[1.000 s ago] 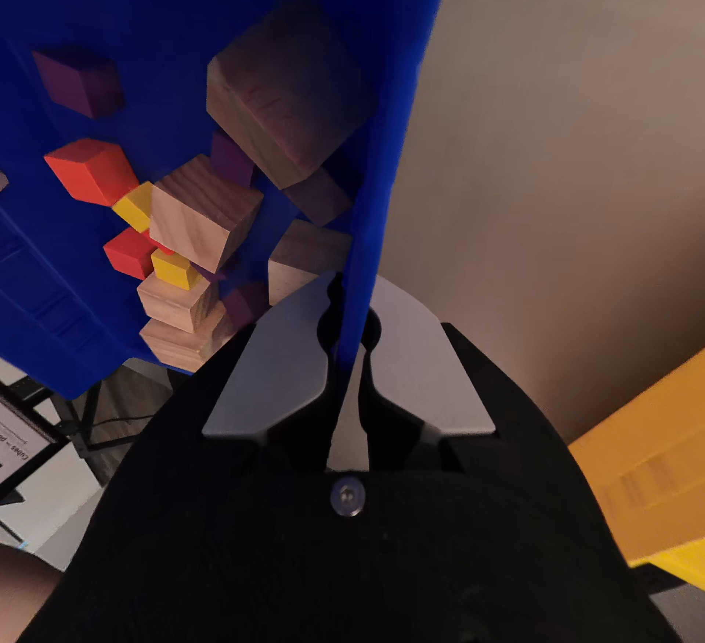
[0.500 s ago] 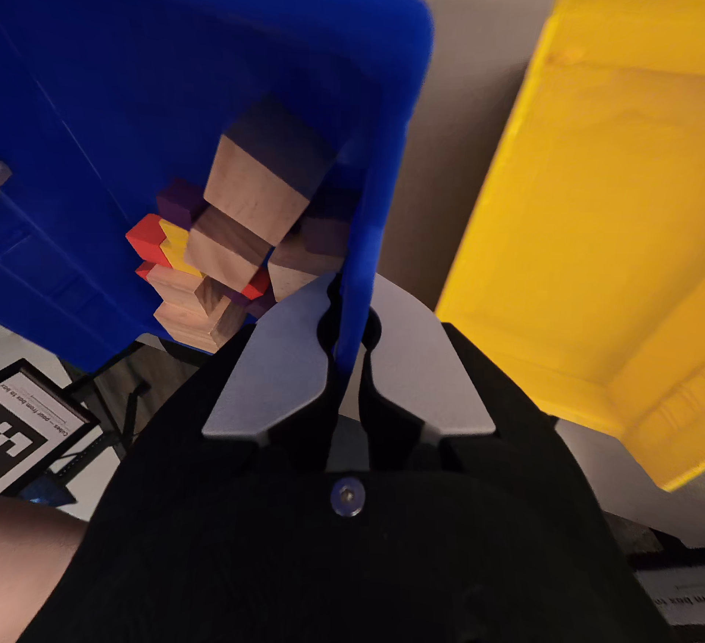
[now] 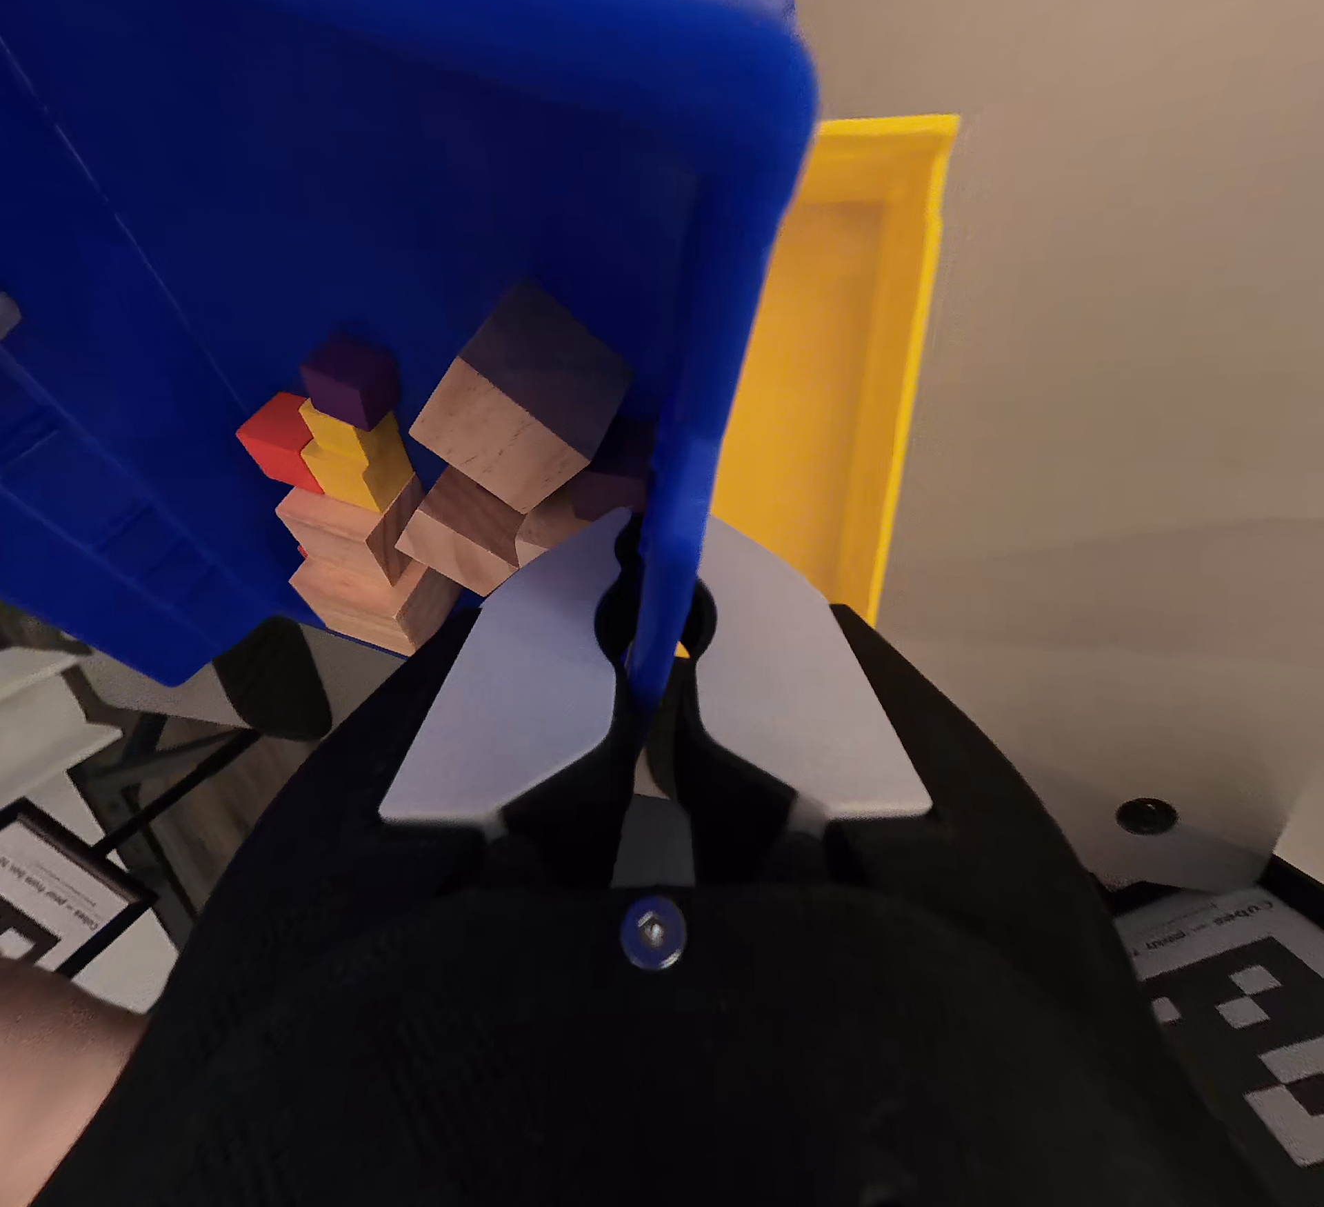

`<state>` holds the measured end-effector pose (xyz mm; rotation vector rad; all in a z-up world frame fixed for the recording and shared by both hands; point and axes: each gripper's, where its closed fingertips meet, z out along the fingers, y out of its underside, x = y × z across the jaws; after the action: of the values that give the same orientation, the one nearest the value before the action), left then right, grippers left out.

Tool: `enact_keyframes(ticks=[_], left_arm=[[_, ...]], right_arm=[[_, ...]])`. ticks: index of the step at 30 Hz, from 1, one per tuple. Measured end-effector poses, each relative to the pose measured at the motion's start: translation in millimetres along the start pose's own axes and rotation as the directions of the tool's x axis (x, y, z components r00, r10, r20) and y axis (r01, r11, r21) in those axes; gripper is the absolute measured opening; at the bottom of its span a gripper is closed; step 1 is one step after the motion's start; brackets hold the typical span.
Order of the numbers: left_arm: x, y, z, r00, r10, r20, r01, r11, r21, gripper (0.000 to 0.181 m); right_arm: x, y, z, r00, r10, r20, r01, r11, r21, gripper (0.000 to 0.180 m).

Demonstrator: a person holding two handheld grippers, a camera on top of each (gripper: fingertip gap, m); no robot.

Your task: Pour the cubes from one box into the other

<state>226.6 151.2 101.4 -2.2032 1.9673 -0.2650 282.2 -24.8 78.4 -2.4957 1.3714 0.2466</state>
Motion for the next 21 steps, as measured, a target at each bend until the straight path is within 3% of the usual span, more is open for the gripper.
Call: enact_keyframes(ticks=[10,21], left_arm=[[64.4,-51.9,8.5,0.993,0.119,-0.004,-0.117,0.982,0.146,0.006],[76.5,-75.9,15.4,0.985,0.17,0.03,-0.17,0.931,0.323,0.007]], right_arm=[[73.7,-7.9,-26.7,0.998,0.045,-0.041,-0.038,0.987,0.157,0.008],[95.3,-20.8,-23.6,0.998,0.017,-0.061,0.005,0.941,0.34,0.008]])
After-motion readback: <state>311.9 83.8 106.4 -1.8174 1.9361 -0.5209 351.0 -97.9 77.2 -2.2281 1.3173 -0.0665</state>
